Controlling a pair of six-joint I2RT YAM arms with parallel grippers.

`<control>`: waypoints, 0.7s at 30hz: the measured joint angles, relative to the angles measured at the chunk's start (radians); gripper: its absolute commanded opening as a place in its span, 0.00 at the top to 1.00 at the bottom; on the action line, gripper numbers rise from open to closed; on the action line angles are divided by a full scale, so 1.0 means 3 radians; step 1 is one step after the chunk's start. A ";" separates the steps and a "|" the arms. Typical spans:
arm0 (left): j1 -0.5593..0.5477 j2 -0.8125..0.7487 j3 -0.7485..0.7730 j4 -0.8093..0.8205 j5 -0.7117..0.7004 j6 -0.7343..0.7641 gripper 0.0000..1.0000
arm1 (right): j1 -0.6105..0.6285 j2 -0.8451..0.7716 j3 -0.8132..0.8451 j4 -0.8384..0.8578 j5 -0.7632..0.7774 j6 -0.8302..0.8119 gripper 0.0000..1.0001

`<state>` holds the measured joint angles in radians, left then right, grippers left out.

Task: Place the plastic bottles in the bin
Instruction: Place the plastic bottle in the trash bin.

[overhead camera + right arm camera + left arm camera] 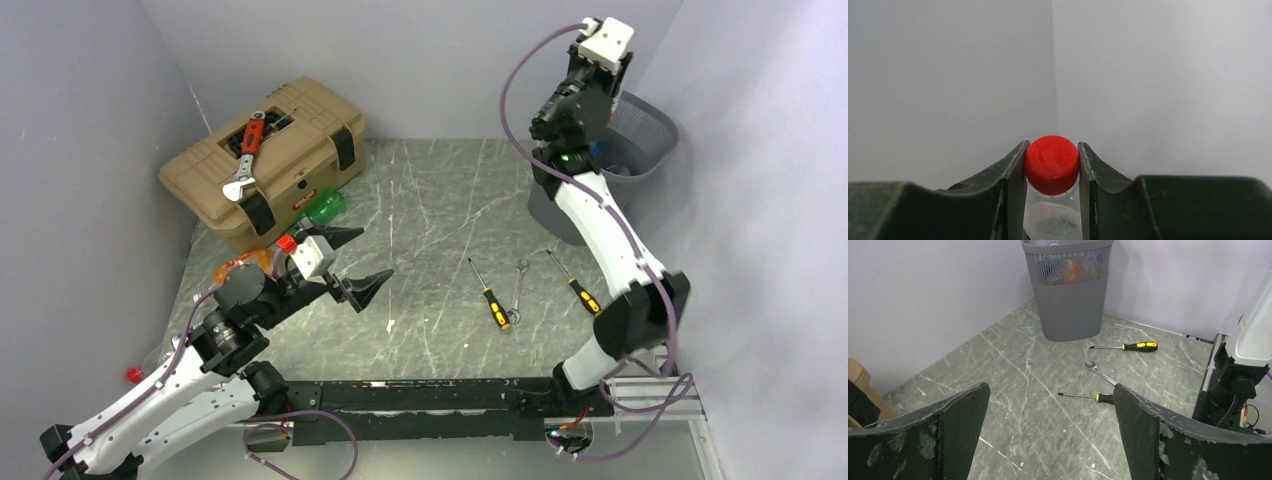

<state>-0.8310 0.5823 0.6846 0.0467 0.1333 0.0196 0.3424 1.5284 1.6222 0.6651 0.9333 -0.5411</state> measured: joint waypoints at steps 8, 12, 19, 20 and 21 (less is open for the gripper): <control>-0.0083 0.0050 0.0000 -0.0008 -0.0023 0.0053 0.01 | -0.0643 0.0643 0.0024 0.0149 -0.0018 0.0116 1.00; -0.0093 0.0079 0.0000 -0.0036 -0.0033 0.0083 0.01 | -0.1040 0.0579 0.0000 0.0024 -0.0198 0.0562 1.00; -0.0093 0.0075 0.0000 -0.0047 -0.0036 0.0136 0.00 | -0.1545 0.0470 -0.0038 -0.0657 -0.0867 0.1410 1.00; -0.0093 0.0075 0.0000 -0.0047 -0.0036 0.0142 0.01 | -0.1575 0.0472 -0.0064 -0.0757 -0.0950 0.1503 1.00; -0.0093 0.0076 0.0000 -0.0047 -0.0036 0.0148 0.01 | -0.1592 0.0476 -0.0090 -0.0848 -0.1025 0.1584 1.00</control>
<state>-0.8589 0.6052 0.6846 0.0326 0.1226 0.0639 -0.1352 1.6711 1.5951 0.4107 0.6258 -0.0658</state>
